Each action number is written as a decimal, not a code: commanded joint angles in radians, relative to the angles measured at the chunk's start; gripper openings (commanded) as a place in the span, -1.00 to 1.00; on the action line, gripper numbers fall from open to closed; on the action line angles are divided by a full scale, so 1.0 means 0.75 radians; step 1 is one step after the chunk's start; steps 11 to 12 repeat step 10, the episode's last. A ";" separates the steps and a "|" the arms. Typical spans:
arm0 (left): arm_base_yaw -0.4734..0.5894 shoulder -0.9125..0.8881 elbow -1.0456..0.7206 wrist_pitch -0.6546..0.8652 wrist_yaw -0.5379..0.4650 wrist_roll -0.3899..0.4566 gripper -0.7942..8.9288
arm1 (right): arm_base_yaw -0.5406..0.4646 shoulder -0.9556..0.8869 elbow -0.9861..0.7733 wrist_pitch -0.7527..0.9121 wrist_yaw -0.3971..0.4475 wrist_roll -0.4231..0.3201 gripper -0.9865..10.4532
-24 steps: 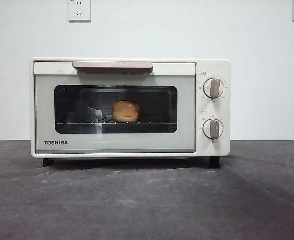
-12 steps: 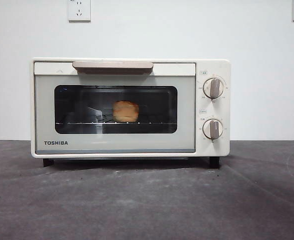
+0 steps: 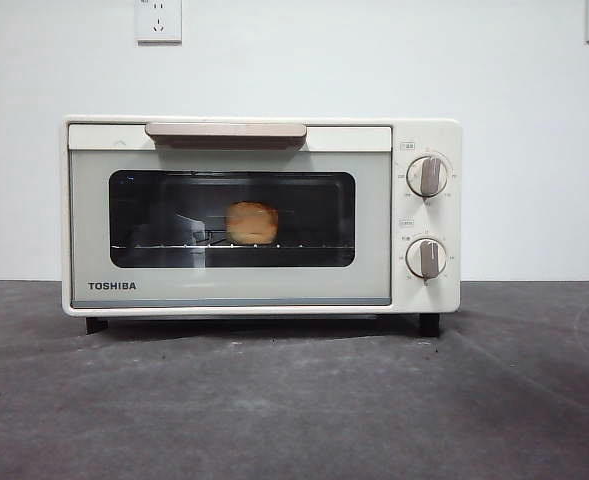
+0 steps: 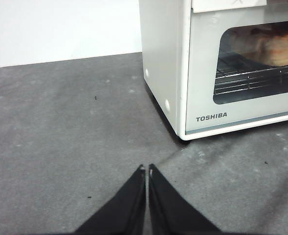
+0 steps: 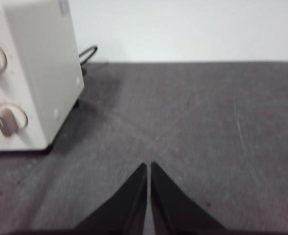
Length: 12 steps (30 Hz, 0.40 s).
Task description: The left arm flap open the oven, the right arm pick bread and place it into oven, the left arm flap close the oven
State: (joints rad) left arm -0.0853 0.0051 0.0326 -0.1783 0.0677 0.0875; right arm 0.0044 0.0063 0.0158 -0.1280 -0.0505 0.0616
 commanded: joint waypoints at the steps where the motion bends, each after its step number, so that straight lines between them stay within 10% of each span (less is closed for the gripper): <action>1: 0.000 -0.003 -0.027 -0.009 -0.002 -0.003 -0.80 | -0.003 -0.004 -0.009 -0.027 0.010 0.022 -0.81; 12: 0.000 -0.003 -0.027 -0.009 -0.002 -0.003 -0.80 | -0.003 -0.004 -0.009 -0.035 0.019 0.026 -0.81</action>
